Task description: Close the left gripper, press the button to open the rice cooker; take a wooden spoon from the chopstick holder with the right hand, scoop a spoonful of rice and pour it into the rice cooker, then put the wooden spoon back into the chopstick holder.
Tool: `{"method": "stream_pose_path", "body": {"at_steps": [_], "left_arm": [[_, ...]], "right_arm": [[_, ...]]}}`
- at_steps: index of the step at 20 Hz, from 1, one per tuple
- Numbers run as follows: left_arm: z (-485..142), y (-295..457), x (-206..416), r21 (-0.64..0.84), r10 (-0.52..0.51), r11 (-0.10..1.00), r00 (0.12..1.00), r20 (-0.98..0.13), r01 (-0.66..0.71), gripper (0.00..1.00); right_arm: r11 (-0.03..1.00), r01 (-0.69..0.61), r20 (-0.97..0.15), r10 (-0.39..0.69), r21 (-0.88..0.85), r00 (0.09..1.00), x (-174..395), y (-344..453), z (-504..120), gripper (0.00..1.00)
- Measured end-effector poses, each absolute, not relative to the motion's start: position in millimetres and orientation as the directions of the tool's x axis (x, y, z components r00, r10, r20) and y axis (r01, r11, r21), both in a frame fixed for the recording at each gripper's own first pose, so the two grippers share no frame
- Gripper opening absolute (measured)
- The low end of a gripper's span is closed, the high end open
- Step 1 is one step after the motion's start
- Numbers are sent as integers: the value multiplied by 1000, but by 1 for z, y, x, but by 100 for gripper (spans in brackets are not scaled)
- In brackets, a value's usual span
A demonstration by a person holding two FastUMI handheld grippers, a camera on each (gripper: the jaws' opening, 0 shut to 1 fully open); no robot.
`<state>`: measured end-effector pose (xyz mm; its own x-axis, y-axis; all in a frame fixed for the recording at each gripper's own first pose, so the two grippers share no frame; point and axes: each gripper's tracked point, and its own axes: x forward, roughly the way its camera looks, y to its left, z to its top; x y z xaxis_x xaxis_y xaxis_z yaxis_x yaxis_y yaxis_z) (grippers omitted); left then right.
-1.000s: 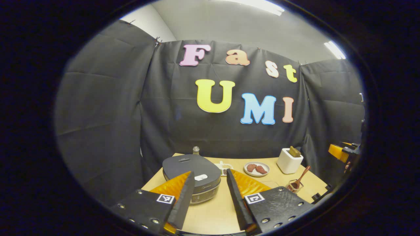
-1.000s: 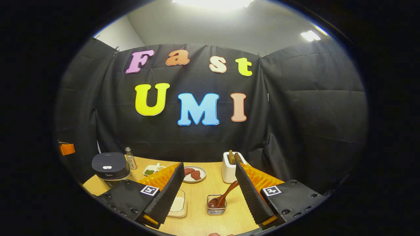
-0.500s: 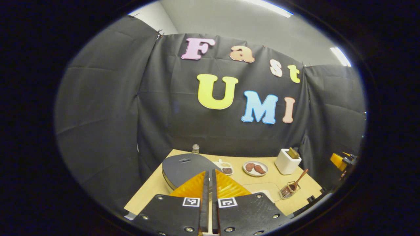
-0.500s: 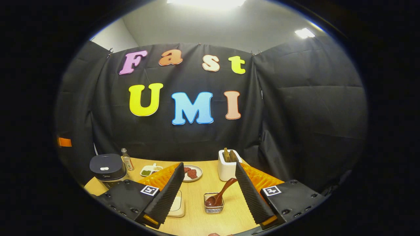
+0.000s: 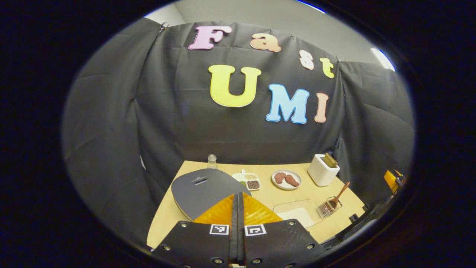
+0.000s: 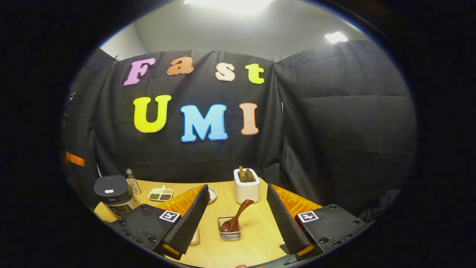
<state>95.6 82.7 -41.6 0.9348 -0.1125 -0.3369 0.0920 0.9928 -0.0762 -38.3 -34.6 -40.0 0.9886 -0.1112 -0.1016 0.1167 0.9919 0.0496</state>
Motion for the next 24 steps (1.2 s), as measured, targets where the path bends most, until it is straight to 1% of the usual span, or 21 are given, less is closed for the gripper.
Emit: {"method": "stream_pose_path", "body": {"at_steps": [1, 4, 5, 7, 8, 9, 11, 13, 16, 19, 24], "left_arm": [[-46, 83, 104, -82, -119, 992, 928, -354, 96, 1], [-66, 89, 130, -92, -119, 992, 903, -414, 89, 1], [-76, 88, 138, -100, -121, 991, 894, -431, 87, 1], [-96, 88, 152, -110, -128, 990, 874, -470, 86, 1], [-107, 87, 159, -123, -136, 989, 862, -489, 86, 1], [-117, 84, 165, -139, -144, 987, 850, -507, 85, 1], [-140, 87, 173, -150, -145, 986, 829, -540, 75, 1], [-161, 88, 178, -164, -150, 984, 807, -571, 67, 1], [-186, 90, 185, -161, -142, 986, 778, -612, 53, 0], [-194, 91, 185, -140, -114, 990, 767, -632, 32, 1], [-195, 89, 186, -134, -111, 990, 761, -639, 31, 0]], "right_arm": [[990, 128, -105, -122, 54, 987, -41, -38, -42, 99], [985, 166, -115, -159, 52, 981, -44, -50, -46, 99], [983, 177, -120, -170, 49, 978, -47, -55, -48, 97], [980, 195, -135, -188, 42, 973, -49, -62, -53, 99], [979, 201, -145, -194, 36, 970, -49, -64, -55, 97], [979, 203, -147, -196, 33, 969, -50, -67, -55, 99], [977, 214, -151, -207, 29, 967, -51, -72, -55, 99], [974, 227, -163, -221, 22, 962, -50, -77, -58, 96], [972, 235, -172, -227, 27, 958, -49, -79, -59, 99], [968, 251, -172, -245, 16, 954, -50, -86, -62, 99], [964, 264, -181, -253, 36, 950, -47, -92, -64, 99]]}}
